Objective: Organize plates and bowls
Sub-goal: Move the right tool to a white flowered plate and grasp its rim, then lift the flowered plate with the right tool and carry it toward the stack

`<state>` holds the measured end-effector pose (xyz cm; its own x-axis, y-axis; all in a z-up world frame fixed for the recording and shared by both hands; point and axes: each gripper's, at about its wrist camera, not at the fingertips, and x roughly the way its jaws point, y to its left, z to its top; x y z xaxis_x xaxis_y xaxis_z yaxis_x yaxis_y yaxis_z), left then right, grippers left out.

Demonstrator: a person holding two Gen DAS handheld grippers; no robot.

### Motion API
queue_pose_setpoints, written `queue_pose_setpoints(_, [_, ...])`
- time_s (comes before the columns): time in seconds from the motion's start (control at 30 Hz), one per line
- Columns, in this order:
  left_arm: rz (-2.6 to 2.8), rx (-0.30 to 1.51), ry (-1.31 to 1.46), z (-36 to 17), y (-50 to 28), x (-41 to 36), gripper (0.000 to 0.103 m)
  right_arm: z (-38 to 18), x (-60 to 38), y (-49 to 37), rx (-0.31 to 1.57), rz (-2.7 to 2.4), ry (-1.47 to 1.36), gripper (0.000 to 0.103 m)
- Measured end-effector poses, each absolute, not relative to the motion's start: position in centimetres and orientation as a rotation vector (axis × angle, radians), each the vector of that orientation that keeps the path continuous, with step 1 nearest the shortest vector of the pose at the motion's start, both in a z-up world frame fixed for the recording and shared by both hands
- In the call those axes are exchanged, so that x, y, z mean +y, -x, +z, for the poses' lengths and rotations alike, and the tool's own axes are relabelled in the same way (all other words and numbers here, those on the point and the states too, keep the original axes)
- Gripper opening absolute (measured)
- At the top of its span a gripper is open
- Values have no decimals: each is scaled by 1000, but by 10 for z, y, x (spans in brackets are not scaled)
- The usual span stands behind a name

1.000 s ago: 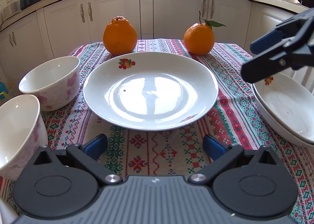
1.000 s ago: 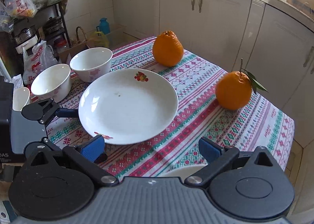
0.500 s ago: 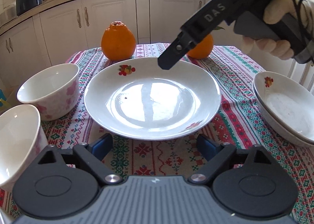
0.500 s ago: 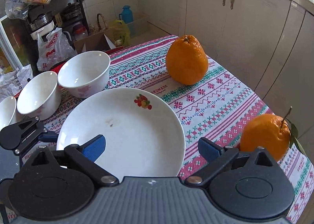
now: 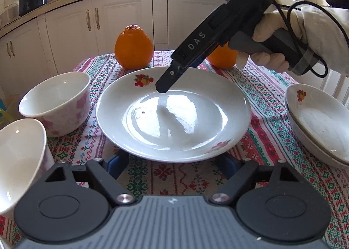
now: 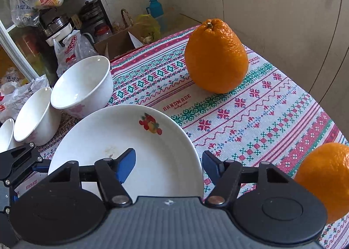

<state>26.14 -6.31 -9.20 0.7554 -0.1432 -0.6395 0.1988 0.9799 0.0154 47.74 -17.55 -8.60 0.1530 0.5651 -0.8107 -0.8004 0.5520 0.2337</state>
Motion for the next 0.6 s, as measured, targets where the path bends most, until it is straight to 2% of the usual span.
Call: queue_pose_setpoints(0.6, [-219, 698, -171, -87, -255, -66, 85, -75, -195, -473, 1066, 1062, 162, 72])
